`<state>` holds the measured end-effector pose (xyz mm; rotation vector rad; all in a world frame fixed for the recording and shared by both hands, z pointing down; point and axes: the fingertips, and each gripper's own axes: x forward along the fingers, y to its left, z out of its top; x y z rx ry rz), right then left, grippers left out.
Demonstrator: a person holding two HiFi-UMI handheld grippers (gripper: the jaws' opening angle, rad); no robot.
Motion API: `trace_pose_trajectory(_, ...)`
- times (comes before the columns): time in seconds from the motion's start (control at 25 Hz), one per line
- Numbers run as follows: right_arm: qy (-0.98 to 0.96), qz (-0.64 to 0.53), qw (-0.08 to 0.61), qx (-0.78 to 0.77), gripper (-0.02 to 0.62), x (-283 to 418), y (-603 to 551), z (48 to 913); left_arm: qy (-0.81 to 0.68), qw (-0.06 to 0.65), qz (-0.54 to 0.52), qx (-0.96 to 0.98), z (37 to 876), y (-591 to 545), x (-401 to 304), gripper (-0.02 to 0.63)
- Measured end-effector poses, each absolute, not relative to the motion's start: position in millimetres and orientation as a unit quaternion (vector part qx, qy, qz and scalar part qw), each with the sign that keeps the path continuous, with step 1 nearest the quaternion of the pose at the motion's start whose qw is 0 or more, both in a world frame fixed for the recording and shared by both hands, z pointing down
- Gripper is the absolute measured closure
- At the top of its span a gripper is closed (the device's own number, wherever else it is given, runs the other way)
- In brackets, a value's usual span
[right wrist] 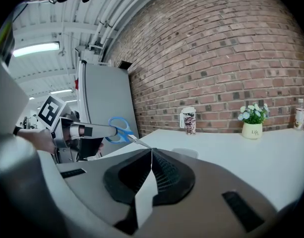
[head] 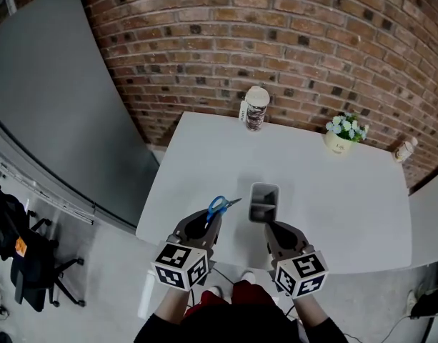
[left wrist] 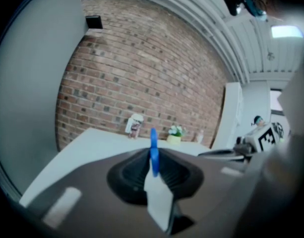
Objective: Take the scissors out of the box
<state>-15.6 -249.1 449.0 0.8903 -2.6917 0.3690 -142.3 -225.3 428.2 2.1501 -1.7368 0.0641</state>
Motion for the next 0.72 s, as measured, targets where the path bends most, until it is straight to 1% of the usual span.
trace_pose_trajectory(0.72, -0.949, 0.096, 0.13, 0.273, 0.588, -57, -189, 430, -0.648, 0.16, 0.011, 0.745, 410, -151, -182, 0.558)
